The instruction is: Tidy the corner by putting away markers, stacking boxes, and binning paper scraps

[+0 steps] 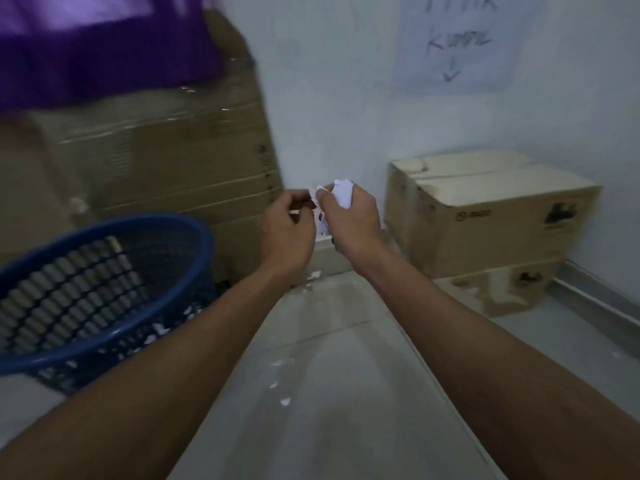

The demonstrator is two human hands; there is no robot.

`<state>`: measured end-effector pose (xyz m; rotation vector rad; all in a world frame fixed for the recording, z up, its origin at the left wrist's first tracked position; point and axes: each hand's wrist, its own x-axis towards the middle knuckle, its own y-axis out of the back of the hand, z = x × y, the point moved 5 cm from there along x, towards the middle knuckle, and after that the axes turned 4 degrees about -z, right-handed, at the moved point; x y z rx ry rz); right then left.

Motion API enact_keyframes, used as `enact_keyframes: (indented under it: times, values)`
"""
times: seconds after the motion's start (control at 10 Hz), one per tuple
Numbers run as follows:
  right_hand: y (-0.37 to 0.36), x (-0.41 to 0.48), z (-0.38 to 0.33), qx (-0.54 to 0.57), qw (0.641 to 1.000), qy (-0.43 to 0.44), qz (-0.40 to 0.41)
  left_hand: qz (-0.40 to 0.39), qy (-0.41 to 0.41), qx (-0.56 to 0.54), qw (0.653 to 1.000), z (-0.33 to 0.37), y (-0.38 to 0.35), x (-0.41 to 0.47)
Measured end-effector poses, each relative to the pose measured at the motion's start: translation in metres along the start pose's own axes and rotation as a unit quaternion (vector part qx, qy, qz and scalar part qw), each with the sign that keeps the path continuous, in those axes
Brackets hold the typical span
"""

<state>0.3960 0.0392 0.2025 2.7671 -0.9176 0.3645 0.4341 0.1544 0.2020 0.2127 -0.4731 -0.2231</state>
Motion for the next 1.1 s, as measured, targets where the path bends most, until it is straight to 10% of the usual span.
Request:
enact_keyframes:
  times: [0.6, 1.1]
  values:
    - [-0.262, -0.06, -0.053, -0.05, 0.926, -0.044, -0.371, 0.319, 0.139, 0.062, 0.936, -0.061, 0.271, -0.016]
    - [-0.193, -0.016, -0.04, -0.016, 0.99, 0.035, -0.138, 0.252, 0.098, 0.075, 0.96, -0.036, 0.197, 0.017]
